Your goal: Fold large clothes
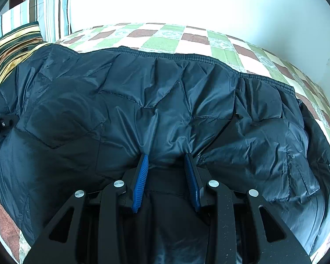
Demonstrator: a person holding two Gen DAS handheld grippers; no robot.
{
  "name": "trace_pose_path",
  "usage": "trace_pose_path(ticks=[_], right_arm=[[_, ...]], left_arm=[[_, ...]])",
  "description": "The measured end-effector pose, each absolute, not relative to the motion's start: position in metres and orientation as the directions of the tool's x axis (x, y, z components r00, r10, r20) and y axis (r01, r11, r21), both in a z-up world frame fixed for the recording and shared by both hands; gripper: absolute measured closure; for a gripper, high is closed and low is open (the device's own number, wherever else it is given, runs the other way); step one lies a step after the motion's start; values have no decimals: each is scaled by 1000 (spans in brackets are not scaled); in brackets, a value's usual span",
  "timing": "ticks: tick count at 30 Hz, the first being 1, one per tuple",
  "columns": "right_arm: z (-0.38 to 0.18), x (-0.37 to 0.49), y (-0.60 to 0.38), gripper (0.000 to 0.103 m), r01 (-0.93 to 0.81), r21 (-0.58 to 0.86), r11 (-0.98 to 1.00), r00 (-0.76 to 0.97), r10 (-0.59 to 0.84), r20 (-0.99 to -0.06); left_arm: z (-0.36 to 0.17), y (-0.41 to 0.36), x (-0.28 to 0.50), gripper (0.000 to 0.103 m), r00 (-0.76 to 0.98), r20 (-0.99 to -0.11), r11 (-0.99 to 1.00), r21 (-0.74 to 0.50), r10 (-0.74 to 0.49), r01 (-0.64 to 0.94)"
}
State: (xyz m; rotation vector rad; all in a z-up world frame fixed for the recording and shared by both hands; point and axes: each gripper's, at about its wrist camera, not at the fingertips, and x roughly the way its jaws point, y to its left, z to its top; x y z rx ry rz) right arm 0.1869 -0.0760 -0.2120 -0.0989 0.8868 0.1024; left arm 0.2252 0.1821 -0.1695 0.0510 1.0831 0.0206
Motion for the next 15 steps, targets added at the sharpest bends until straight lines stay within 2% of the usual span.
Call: trace_pose_path(ticks=[7, 15], right_arm=[[-212, 187, -75, 68, -124, -45, 991, 631, 44, -775], [-194, 175, -83, 65, -108, -38, 993, 663, 44, -747]], left_arm=[[-127, 161, 215, 90, 550, -835, 998, 54, 29, 30], [-78, 100, 207, 91, 637, -771, 989, 77, -19, 123]])
